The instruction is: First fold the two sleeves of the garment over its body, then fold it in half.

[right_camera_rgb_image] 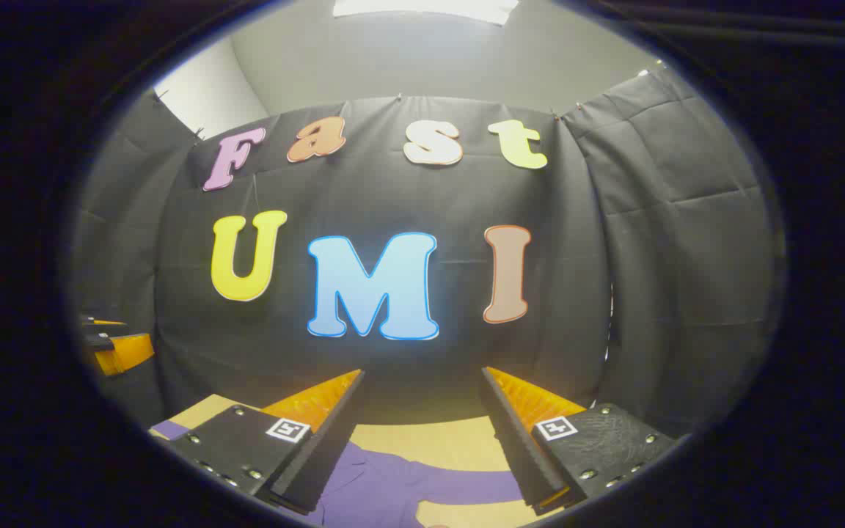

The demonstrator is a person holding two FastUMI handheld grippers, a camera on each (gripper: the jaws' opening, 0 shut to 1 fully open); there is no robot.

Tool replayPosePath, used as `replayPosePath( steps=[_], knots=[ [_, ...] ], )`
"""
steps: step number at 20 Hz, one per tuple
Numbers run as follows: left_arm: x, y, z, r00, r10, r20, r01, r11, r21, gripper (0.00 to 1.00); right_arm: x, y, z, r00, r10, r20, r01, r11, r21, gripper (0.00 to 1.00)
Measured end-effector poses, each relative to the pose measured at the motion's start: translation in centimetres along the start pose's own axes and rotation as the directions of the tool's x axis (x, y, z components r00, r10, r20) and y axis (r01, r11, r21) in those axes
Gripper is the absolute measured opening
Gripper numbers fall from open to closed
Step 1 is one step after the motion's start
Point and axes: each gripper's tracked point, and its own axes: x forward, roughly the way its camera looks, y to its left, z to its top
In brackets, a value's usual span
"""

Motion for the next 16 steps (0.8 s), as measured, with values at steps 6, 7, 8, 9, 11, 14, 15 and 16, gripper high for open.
replayPosePath(
  steps=[6,7,8,9,11,14,15,16],
  knots=[
    [0.3,0.0,0.1,1.0,0.012,0.005,-0.012,1.0,0.015,0.93,0.7,-2.8,-2.2,0.998,-0.031,-0.048,0.032,0.999,0.012,0.95],
    [0.3,0.0,0.1,1.0,0.015,0.005,-0.015,1.0,0.016,0.93,0.8,-3.5,-2.6,0.997,-0.043,-0.057,0.044,0.999,0.011,0.96],
    [0.3,0.1,0.0,1.0,0.018,0.004,-0.018,1.0,0.017,0.93,0.9,-4.2,-3.2,0.996,-0.054,-0.066,0.055,0.998,0.009,0.96],
    [0.4,0.1,0.0,1.0,0.021,0.004,-0.021,1.0,0.019,0.93,1.0,-4.9,-3.7,0.995,-0.065,-0.076,0.066,0.998,0.007,0.96],
    [0.5,0.1,0.0,1.0,0.026,0.0,-0.026,0.999,0.024,0.93,1.3,-6.3,-4.8,0.992,-0.085,-0.096,0.086,0.996,0.006,0.96],
    [0.5,0.1,0.0,0.999,0.032,-0.004,-0.032,0.999,0.033,0.93,1.8,-8.8,-7.0,0.984,-0.12,-0.135,0.121,0.993,-0.001,0.96],
    [0.5,0.1,0.0,0.999,0.035,-0.004,-0.035,0.999,0.036,0.93,2.0,-9.7,-7.9,0.979,-0.134,-0.152,0.135,0.991,-0.004,0.96],
    [0.5,0.2,0.0,0.999,0.037,-0.005,-0.037,0.999,0.04,0.93,2.2,-10.6,-8.8,0.974,-0.149,-0.169,0.15,0.989,-0.006,0.96]
  ],
)
